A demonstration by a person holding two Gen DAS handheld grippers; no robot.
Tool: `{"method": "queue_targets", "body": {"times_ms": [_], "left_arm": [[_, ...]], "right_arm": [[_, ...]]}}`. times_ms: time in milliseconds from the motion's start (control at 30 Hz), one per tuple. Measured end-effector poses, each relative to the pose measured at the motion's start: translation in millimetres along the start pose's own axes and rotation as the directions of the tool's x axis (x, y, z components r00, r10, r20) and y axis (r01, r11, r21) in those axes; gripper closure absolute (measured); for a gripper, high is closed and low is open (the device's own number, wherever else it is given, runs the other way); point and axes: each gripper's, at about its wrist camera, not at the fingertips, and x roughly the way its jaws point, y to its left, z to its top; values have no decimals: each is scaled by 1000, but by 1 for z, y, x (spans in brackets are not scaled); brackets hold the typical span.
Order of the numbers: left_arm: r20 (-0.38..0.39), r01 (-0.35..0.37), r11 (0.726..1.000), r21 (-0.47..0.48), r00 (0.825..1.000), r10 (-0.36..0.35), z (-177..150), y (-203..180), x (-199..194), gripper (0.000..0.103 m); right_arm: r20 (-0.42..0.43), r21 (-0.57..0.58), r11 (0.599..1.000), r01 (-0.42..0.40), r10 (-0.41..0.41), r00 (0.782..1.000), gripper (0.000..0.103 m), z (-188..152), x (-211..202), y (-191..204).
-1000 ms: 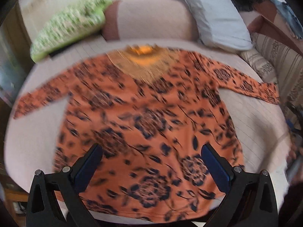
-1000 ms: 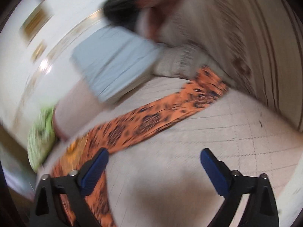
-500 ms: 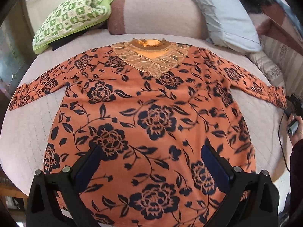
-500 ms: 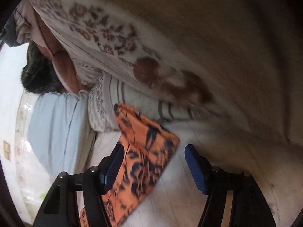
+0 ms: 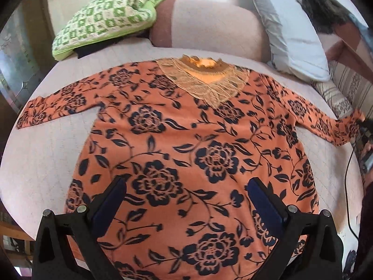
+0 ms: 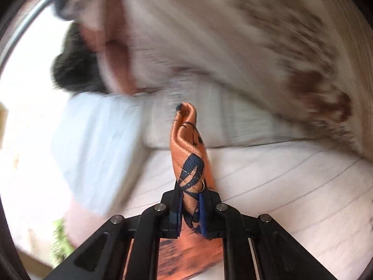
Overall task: Fold small clothes
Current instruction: 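Grasp the sleeve cuff nearest the right tool with the right tool, then fold the grasped sleeve across the blouse body with the right tool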
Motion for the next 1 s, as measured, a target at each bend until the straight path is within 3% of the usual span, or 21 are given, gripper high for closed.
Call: {"method": "queue_targets", "body": {"times_ms": [100,200,300,433,600,700,733,767,833,867,900,1000], "left_arm": [[21,5,1000,-18,1000,-5,-3,18,-11,0],[55,-13,999,-39,998,15,-8,42,-25,0],[93,-46,997,-66,994,52,-13,70,-40,0],[118,-96,989,-114,987,110,-21,112,-54,0],[106,-147,970,-194,980,170,-36,161,-63,0],[87,-166,959,-232,978,190,-44,183,-63,0],[84,-173,954,-243,976,198,-47,189,-63,0],[82,-179,952,-250,975,205,-48,193,-63,0],[74,-189,946,-263,974,215,-48,199,-60,0],[73,-190,945,-265,974,216,-46,201,-58,0],[77,-189,946,-263,973,216,-44,202,-56,0],[80,-199,949,-244,971,224,-36,201,-47,0]], "right_arm": [[-43,-32,992,-124,122,992,91,-14,-9,55],[-119,-44,971,-237,230,966,91,-47,-3,126],[-211,-51,938,-343,325,922,91,-99,5,189],[-346,-31,892,-452,414,842,91,-186,34,275],[-469,-46,875,-482,407,784,91,-297,77,354],[-524,-98,891,-444,333,784,87,-362,85,381],[-571,-119,899,-421,285,770,85,-387,96,393],[-601,-127,904,-408,257,757,77,-403,97,397],[-669,-186,905,-383,168,724,47,-436,102,409],[-679,-217,891,-399,156,717,30,-446,97,409],[-676,-253,871,-422,153,721,30,-452,89,406],[-625,-384,793,-474,154,765,30,-442,70,404]]}}
